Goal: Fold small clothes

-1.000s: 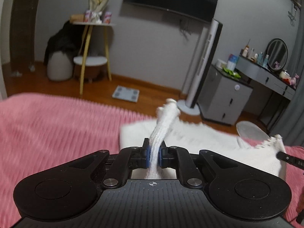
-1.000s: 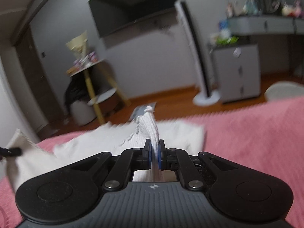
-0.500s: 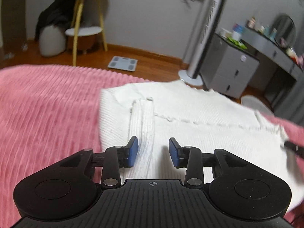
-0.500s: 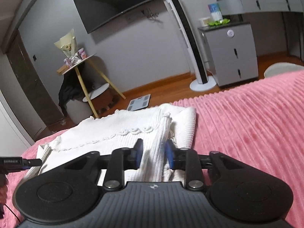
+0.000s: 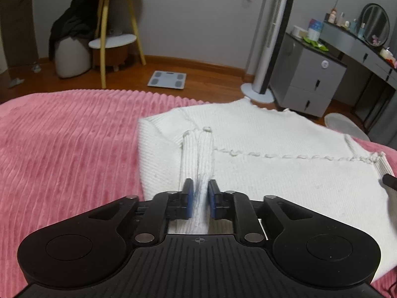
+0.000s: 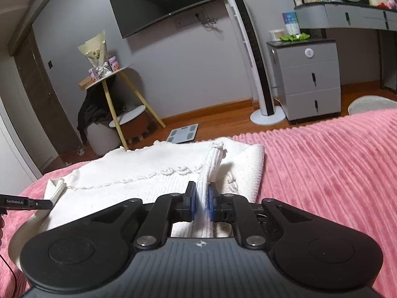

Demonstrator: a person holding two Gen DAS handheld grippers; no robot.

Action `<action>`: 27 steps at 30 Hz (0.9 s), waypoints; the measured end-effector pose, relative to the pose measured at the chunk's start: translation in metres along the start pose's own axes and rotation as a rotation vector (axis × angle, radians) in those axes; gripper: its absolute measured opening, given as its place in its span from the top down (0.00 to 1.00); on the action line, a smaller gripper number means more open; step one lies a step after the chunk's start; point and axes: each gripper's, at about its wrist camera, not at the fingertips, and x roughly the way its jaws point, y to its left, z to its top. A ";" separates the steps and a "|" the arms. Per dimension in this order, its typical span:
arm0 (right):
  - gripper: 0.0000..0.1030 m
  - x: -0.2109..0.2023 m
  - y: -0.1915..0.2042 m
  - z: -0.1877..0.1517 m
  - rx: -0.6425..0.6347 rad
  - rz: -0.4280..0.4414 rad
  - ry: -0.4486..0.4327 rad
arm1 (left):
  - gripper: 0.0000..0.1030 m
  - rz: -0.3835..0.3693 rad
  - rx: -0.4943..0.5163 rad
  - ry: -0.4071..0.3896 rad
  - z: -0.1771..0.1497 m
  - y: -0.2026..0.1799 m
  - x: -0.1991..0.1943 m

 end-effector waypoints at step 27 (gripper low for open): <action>0.94 -0.009 0.053 0.051 -0.218 -0.077 -0.170 | 0.89 0.054 0.144 -0.174 0.064 -0.022 -0.030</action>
